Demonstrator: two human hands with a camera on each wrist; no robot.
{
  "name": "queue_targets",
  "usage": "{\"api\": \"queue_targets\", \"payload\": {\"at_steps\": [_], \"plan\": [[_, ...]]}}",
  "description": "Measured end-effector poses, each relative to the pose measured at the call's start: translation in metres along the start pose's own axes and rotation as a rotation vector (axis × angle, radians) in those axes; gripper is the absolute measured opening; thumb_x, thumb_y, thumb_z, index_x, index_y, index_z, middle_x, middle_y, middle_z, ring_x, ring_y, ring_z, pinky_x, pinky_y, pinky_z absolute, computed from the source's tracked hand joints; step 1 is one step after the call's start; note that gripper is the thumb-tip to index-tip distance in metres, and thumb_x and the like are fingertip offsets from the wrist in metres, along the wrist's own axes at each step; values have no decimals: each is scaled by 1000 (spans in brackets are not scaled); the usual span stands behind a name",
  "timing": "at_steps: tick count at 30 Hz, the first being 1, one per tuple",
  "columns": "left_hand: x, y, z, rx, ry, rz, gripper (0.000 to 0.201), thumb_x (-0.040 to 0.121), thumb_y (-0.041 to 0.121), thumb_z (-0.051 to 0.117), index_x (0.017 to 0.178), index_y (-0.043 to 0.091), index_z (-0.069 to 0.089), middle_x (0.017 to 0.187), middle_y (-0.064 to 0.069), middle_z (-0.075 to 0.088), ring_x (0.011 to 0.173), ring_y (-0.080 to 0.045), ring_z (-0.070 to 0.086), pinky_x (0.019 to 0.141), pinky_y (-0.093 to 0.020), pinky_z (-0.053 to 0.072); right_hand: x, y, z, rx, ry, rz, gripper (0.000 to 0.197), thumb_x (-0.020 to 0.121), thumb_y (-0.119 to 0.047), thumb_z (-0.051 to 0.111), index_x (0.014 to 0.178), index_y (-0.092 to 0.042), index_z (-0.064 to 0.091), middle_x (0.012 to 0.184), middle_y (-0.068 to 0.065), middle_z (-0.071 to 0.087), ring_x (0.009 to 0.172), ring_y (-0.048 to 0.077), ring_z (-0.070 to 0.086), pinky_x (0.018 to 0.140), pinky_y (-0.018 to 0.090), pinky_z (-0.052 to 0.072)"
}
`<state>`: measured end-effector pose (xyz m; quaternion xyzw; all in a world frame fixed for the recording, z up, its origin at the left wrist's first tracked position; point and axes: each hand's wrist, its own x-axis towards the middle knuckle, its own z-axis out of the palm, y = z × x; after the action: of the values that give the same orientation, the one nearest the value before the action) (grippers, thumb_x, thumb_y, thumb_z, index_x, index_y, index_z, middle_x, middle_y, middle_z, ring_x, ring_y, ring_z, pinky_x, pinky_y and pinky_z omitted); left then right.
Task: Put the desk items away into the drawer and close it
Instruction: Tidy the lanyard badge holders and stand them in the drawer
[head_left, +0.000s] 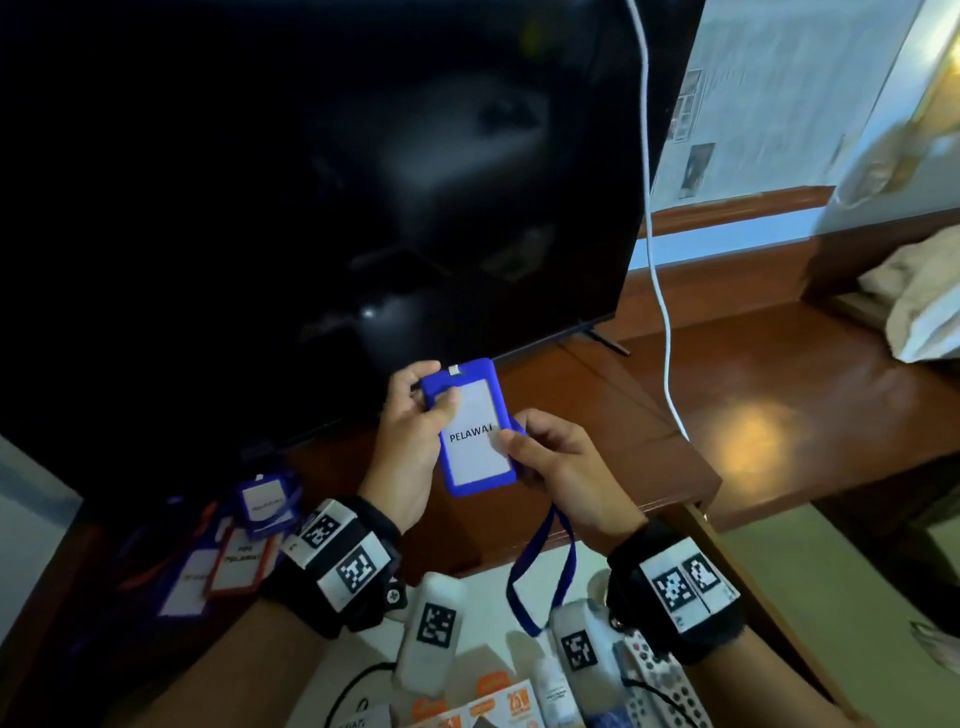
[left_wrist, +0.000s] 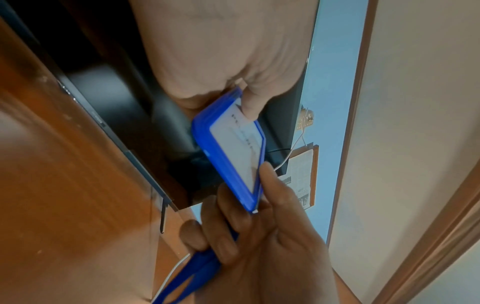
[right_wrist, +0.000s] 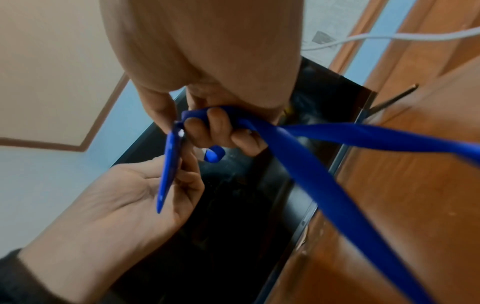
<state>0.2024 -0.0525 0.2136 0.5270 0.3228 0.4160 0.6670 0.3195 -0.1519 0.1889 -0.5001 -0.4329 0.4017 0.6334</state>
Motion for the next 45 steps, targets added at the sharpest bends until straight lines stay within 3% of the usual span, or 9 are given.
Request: {"api": "queue_targets", "payload": {"at_steps": [7, 13, 19, 21, 24, 32, 35, 38, 45], "plan": [[0, -25, -1, -68, -71, -192, 44, 78, -9, 62, 116, 10, 53, 94, -10, 67, 79, -17, 67, 77, -31, 51, -11, 19, -40, -41, -66, 40, 25, 91, -7, 58, 67, -2, 50, 58, 7, 39, 50, 9, 35, 51, 17, 30], [3, -17, -37, 255, -364, -405, 49, 67, 13, 73, 115, 6, 64, 105, -13, 65, 98, -23, 60, 88, -35, 44, -7, 33, -48, 0, -190, 132, 21, 79, -10, 54, 61, -10, 44, 54, -3, 35, 47, 7, 32, 46, 18, 30], [2, -9, -70, 577, -537, -538, 42, 65, 28, 80, 98, 4, 69, 91, -6, 64, 84, -16, 58, 79, -28, 45, -1, 48, -32, -13, -342, 226, 17, 76, -10, 53, 60, -14, 55, 54, -3, 45, 46, 9, 40, 46, 22, 29], [-3, -6, -77, 630, -545, -534, 17, 71, 22, 81, 79, 13, 68, 72, 4, 59, 67, -4, 55, 65, -17, 44, 1, 49, -23, -20, -366, 249, 13, 75, -10, 52, 63, -10, 56, 55, 1, 47, 46, 10, 42, 46, 21, 31], [-5, -4, -91, 672, -532, -476, 19, 67, 27, 84, 67, 20, 66, 68, 6, 59, 66, -2, 54, 65, -16, 44, 4, 50, -8, -63, -377, 273, 12, 75, -12, 52, 64, -7, 55, 53, 0, 50, 44, 10, 44, 45, 20, 33], [-13, 13, -134, 722, -585, -433, 29, 78, 7, 73, 106, 8, 65, 95, -14, 73, 85, -19, 69, 69, -25, 56, 11, 51, 51, -194, -406, 238, 18, 76, -15, 53, 59, -16, 59, 53, 3, 51, 45, 14, 44, 45, 22, 32], [-22, 18, -155, 746, -688, -448, 18, 81, 5, 71, 98, 10, 69, 79, 0, 74, 71, -8, 69, 60, -18, 51, 11, 51, 77, -203, -374, 247, 15, 75, -16, 53, 62, -9, 57, 54, 4, 51, 45, 15, 44, 44, 23, 30], [-31, 20, -178, 740, -715, -415, 13, 84, 7, 68, 96, 10, 68, 84, -10, 74, 68, -14, 70, 62, -20, 53, 8, 56, 99, -168, -307, 246, 17, 75, -17, 56, 62, -6, 57, 55, 8, 50, 46, 15, 44, 45, 22, 31], [-42, 17, -227, 668, -515, -239, 8, 87, 10, 64, 86, 13, 72, 65, -7, 71, 57, -14, 63, 54, -18, 45, -2, 76, 135, -71, -153, 263, 25, 84, -14, 66, 60, -14, 57, 53, 4, 46, 46, 16, 39, 46, 23, 26]]}}
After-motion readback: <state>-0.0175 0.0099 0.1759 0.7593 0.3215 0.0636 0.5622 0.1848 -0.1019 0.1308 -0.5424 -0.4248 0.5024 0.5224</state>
